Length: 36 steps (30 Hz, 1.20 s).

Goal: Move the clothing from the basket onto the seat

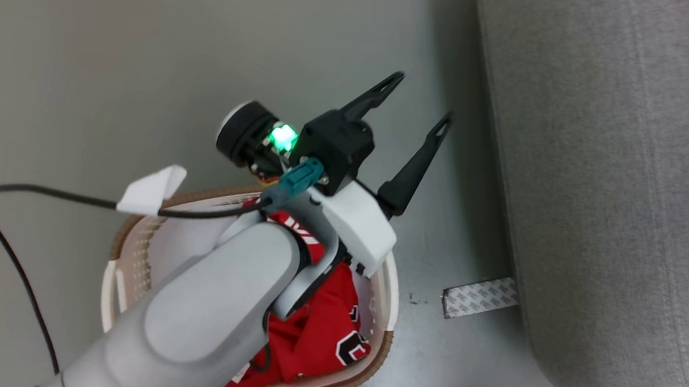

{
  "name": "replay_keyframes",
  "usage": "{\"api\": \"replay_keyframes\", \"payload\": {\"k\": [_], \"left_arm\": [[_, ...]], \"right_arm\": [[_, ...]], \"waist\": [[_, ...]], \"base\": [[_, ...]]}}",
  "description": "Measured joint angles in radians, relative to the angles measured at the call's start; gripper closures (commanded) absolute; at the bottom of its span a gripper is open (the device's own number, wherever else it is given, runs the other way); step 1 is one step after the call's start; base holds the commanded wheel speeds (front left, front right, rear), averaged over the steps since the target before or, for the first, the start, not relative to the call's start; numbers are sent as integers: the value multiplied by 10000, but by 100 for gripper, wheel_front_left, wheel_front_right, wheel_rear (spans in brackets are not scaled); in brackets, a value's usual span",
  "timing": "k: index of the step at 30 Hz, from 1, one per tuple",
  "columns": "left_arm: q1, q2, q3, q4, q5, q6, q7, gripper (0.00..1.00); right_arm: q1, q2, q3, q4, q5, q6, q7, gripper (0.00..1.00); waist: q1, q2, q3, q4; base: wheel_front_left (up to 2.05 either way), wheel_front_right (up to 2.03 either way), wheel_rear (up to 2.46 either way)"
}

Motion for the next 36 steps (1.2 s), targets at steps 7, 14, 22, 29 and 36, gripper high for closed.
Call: {"api": "replay_keyframes", "payload": {"k": [7, 14, 22, 29, 36], "left_arm": [[380, 224, 102, 140, -151, 48, -341, 0], [926, 288, 531, 577, -627, 161, -1032, 0], [2252, 322, 1141, 1425, -1396, 470, -2186, 0], [3591, 314, 1599, 1908, -1732, 706, -2640, 0], [5045, 585, 2207, 2105, -1889, 867, -2777, 0]], "right_arm": [[719, 591, -497, -608, -708, 2, -2, 0], [2294, 1143, -180, -2186, -936, 2, 0, 0], [4204, 1269, 527, -3919, -922, 2, 0, 0], [6283, 1406, 865, -5425, -832, 2, -2, 0], [8250, 1937, 1260, -6318, -909, 2, 0, 0]], "waist": [[-2, -1, -475, 24], [-3, -1, -1569, -21], [-6, -1, -3322, 174], [-7, -1, -4922, 658], [-9, -1, -6318, 1299]], "base": [[0, 0, 0], [0, 0, 0], [0, 0, 0], [0, 0, 0], [0, 0, 0]]}}
